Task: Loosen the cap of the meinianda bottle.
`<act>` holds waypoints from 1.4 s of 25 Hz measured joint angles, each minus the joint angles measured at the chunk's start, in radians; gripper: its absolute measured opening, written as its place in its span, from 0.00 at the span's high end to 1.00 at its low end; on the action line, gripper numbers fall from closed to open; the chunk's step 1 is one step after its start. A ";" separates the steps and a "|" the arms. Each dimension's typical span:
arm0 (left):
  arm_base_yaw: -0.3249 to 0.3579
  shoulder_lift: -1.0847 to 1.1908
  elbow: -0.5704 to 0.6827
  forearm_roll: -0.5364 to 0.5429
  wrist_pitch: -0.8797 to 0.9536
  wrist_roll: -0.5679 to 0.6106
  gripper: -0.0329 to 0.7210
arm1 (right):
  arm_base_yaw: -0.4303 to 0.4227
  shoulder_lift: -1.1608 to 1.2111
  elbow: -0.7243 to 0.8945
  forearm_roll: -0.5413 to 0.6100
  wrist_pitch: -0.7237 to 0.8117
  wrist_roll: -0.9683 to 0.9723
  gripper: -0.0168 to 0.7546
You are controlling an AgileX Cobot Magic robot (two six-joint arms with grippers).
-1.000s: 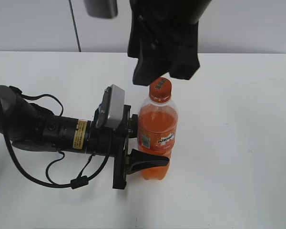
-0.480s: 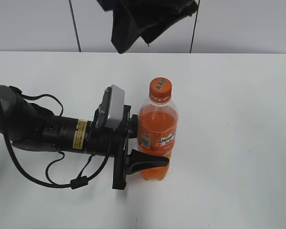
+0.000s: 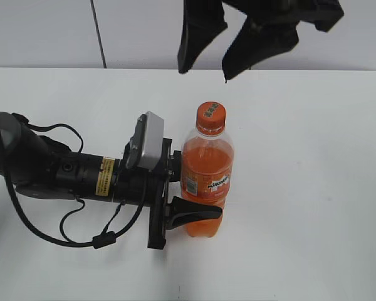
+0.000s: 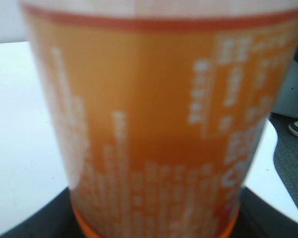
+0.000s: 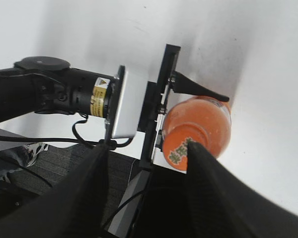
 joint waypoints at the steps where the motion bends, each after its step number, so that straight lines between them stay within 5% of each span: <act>1: 0.000 0.000 0.000 0.000 0.000 0.000 0.43 | 0.000 -0.002 0.020 -0.003 0.000 0.014 0.49; 14: 0.000 0.000 0.000 0.000 -0.001 0.000 0.43 | 0.000 0.026 0.072 -0.072 0.000 0.187 0.48; 35: 0.000 0.000 0.000 -0.001 0.000 0.000 0.43 | 0.000 0.084 0.073 -0.055 0.000 0.189 0.48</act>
